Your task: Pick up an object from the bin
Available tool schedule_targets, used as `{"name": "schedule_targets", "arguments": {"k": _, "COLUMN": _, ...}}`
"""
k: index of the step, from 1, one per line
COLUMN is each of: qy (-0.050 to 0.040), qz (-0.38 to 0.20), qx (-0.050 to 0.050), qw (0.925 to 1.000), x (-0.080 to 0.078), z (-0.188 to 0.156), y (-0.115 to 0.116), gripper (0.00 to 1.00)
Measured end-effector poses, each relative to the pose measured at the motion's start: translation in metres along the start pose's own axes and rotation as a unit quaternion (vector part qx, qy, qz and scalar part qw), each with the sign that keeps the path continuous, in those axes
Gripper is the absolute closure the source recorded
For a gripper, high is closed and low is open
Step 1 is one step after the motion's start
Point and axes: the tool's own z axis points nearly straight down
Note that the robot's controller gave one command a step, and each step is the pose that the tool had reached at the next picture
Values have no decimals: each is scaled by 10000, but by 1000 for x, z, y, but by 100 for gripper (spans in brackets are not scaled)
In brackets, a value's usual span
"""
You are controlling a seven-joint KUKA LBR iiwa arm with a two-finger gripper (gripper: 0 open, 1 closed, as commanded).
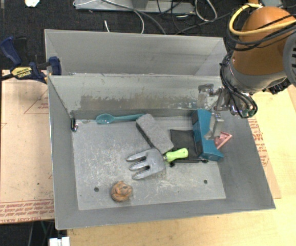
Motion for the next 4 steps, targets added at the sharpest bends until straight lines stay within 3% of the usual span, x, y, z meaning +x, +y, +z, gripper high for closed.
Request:
{"name": "schedule_targets", "arguments": {"k": 1, "qy": -8, "qz": -343, "qx": -1, "qw": 9994, "x": 28, "z": 74, "y": -2, "gripper": 0}}
{"name": "schedule_targets", "arguments": {"k": 2, "qy": -47, "qz": -831, "qx": 3, "qw": 9965, "x": 32, "z": 120, "y": 17, "gripper": 0}}
{"name": "schedule_targets", "arguments": {"k": 3, "qy": -55, "qz": -492, "qx": 4, "qw": 9988, "x": -16, "z": 148, "y": 17, "gripper": 0}}
{"name": "schedule_targets", "arguments": {"k": 4, "qy": -45, "qz": -468, "qx": -1, "qw": 9989, "x": -15, "z": 151, "y": 21, "gripper": 0}}
